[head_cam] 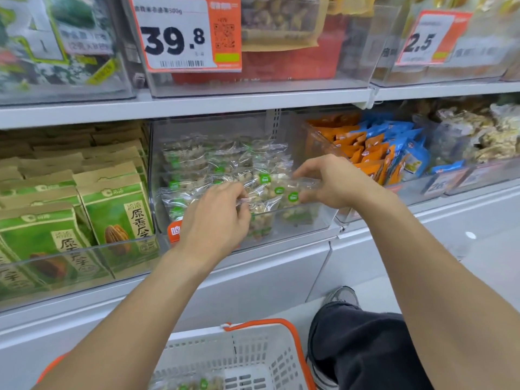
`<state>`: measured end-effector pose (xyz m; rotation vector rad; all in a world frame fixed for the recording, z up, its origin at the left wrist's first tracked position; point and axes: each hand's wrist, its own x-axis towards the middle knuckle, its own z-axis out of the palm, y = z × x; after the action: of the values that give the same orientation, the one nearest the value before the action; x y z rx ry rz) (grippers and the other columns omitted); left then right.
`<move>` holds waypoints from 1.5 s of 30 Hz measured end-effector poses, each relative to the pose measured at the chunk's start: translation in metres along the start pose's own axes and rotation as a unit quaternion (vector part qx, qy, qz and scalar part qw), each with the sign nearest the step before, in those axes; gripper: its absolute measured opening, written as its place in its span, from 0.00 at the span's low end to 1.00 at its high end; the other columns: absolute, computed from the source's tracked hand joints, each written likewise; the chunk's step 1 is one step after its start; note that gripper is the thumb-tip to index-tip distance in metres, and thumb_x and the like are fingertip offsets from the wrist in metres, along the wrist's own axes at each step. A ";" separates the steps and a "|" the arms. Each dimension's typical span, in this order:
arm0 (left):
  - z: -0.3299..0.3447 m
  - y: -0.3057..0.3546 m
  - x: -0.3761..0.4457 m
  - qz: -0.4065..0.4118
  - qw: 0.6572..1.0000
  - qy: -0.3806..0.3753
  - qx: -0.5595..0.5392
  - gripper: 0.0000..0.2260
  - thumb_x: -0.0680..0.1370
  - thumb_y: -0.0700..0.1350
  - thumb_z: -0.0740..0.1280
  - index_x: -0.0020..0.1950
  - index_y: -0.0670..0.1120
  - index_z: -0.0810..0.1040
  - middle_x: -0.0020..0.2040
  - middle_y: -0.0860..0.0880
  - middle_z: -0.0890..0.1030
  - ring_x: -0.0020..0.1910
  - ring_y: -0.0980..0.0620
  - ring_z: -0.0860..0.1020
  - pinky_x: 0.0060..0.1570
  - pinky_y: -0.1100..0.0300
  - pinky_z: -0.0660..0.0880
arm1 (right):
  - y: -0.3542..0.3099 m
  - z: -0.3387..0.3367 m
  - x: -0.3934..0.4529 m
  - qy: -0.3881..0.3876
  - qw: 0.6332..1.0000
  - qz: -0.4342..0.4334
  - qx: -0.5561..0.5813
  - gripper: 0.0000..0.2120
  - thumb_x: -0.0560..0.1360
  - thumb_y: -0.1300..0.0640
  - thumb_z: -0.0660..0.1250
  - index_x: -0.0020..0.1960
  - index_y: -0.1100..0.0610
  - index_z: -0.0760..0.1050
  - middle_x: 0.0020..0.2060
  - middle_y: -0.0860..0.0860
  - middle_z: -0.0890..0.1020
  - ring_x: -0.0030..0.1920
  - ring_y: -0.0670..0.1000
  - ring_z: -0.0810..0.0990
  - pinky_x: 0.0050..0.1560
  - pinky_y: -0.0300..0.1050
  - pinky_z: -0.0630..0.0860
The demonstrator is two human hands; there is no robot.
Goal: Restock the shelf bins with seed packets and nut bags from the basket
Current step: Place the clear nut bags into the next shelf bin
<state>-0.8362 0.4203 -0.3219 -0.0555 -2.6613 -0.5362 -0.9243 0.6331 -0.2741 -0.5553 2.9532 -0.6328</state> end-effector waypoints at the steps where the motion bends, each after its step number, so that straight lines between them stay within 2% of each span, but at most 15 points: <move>1: 0.000 0.001 -0.001 0.000 1.000 0.005 0.004 0.04 0.79 0.46 0.62 0.50 0.50 0.76 0.46 0.55 0.77 0.50 0.49 0.75 0.37 0.56 0.63 | 0.003 0.001 0.001 0.005 1.000 0.008 0.014 0.23 0.70 0.50 0.79 0.63 0.48 0.79 0.65 0.48 0.80 0.62 0.49 0.78 0.59 0.38 0.69; 6: -0.001 0.007 -0.005 -0.005 1.000 0.012 0.012 0.04 0.80 0.47 0.61 0.50 0.50 0.75 0.46 0.56 0.77 0.49 0.49 0.75 0.37 0.56 0.62 | 0.008 0.011 0.007 0.016 0.998 0.033 0.052 0.26 0.67 0.48 0.80 0.63 0.50 0.77 0.64 0.50 0.79 0.65 0.50 0.76 0.58 0.40 0.69; 11: -0.004 0.006 -0.005 0.000 1.000 -0.005 0.011 0.04 0.80 0.47 0.61 0.51 0.50 0.75 0.45 0.57 0.74 0.49 0.49 0.74 0.38 0.56 0.63 | 0.014 0.006 0.004 -0.021 0.990 0.001 0.137 0.20 0.73 0.69 0.71 0.60 0.52 0.79 0.55 0.43 0.80 0.57 0.44 0.78 0.61 0.45 0.77; 14: -0.004 0.006 -0.005 -0.002 1.000 -0.006 0.014 0.04 0.80 0.47 0.61 0.51 0.50 0.75 0.44 0.58 0.71 0.49 0.49 0.74 0.39 0.56 0.62 | 0.016 0.008 0.009 0.022 0.994 0.010 0.104 0.22 0.73 0.73 0.65 0.59 0.51 0.80 0.58 0.48 0.82 0.53 0.43 0.79 0.54 0.41 0.77; 17: -0.004 0.007 -0.006 -0.005 1.000 -0.004 0.019 0.04 0.80 0.47 0.61 0.51 0.50 0.75 0.43 0.58 0.71 0.50 0.49 0.74 0.38 0.56 0.61 | 0.012 0.014 0.014 0.042 0.996 0.022 0.072 0.20 0.75 0.65 0.70 0.64 0.49 0.78 0.62 0.51 0.81 0.52 0.49 0.79 0.53 0.40 0.72; 20: -0.003 0.007 -0.007 -0.012 1.000 -0.001 0.017 0.04 0.80 0.47 0.61 0.51 0.51 0.75 0.45 0.57 0.74 0.50 0.50 0.74 0.39 0.57 0.60 | 0.008 0.017 0.013 0.035 0.996 0.024 0.077 0.25 0.72 0.52 0.77 0.67 0.50 0.75 0.65 0.51 0.79 0.58 0.52 0.79 0.60 0.43 0.72; 24: -0.002 0.007 -0.007 -0.015 1.000 0.001 0.022 0.05 0.81 0.48 0.60 0.52 0.51 0.75 0.49 0.56 0.77 0.51 0.50 0.74 0.40 0.57 0.61 | 0.005 0.018 0.012 0.003 0.997 0.021 0.069 0.22 0.76 0.50 0.73 0.68 0.49 0.74 0.65 0.50 0.78 0.59 0.52 0.79 0.59 0.43 0.72; 27: -0.001 0.007 -0.007 -0.017 0.999 0.000 0.028 0.05 0.81 0.48 0.59 0.52 0.51 0.74 0.49 0.56 0.77 0.52 0.51 0.75 0.40 0.57 0.62 | -0.001 0.021 0.011 -0.002 0.992 0.025 0.121 0.19 0.79 0.44 0.66 0.67 0.50 0.76 0.55 0.50 0.83 0.51 0.49 0.81 0.55 0.43 0.74; 29: -0.001 0.008 -0.006 -0.018 0.999 -0.001 0.028 0.05 0.81 0.48 0.59 0.53 0.51 0.74 0.50 0.55 0.78 0.52 0.50 0.75 0.40 0.57 0.62 | -0.003 0.024 0.013 0.039 0.990 0.029 0.134 0.14 0.81 0.46 0.64 0.61 0.51 0.80 0.51 0.51 0.84 0.47 0.48 0.81 0.51 0.43 0.73; 33: -0.001 0.007 -0.007 -0.013 0.999 -0.010 0.034 0.05 0.81 0.48 0.59 0.53 0.51 0.74 0.51 0.55 0.78 0.52 0.50 0.75 0.40 0.56 0.62 | -0.005 0.027 0.020 0.127 0.980 0.037 0.149 0.06 0.76 0.50 0.72 0.46 0.51 0.84 0.45 0.49 0.85 0.48 0.48 0.82 0.54 0.46 0.78; 35: -0.001 0.007 -0.009 -0.009 0.999 -0.006 0.037 0.05 0.81 0.48 0.59 0.53 0.51 0.74 0.51 0.55 0.79 0.52 0.49 0.75 0.40 0.56 0.63 | -0.010 0.026 0.020 0.147 0.978 0.028 0.149 0.07 0.73 0.48 0.76 0.45 0.52 0.84 0.44 0.47 0.85 0.47 0.46 0.82 0.52 0.42 0.76; 38: 0.000 0.007 -0.011 -0.007 0.999 0.005 0.039 0.05 0.81 0.49 0.59 0.53 0.52 0.73 0.50 0.55 0.79 0.51 0.50 0.75 0.40 0.55 0.67 | -0.019 0.029 0.022 0.092 0.990 0.016 0.108 0.07 0.76 0.49 0.73 0.49 0.51 0.85 0.45 0.46 0.84 0.49 0.46 0.81 0.51 0.39 0.74; 40: 0.000 0.007 -0.012 -0.007 0.999 0.006 0.038 0.05 0.81 0.49 0.59 0.53 0.52 0.74 0.50 0.55 0.79 0.51 0.50 0.75 0.41 0.55 0.69 | -0.021 0.029 0.023 0.069 0.993 0.026 0.095 0.11 0.79 0.48 0.68 0.56 0.52 0.84 0.54 0.50 0.85 0.56 0.50 0.81 0.53 0.39 0.72; 42: 0.000 0.007 -0.011 -0.006 0.999 0.004 0.035 0.05 0.81 0.49 0.59 0.54 0.52 0.74 0.51 0.56 0.79 0.52 0.51 0.75 0.41 0.55 0.69 | -0.019 0.025 0.023 0.056 0.994 0.058 0.080 0.22 0.79 0.43 0.66 0.68 0.55 0.76 0.65 0.55 0.79 0.64 0.55 0.77 0.62 0.45 0.72; 45: 0.000 0.006 -0.011 -0.002 0.999 0.005 0.036 0.06 0.81 0.49 0.59 0.54 0.52 0.74 0.51 0.56 0.79 0.52 0.51 0.75 0.40 0.56 0.67 | -0.010 0.014 0.015 0.005 0.993 0.112 0.037 0.35 0.76 0.37 0.68 0.73 0.59 0.70 0.69 0.56 0.75 0.68 0.57 0.74 0.65 0.50 0.71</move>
<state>-0.8254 0.4262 -0.3246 -0.0253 -2.6696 -0.4410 -0.9336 0.6143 -0.2825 -0.2107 2.9270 -0.7175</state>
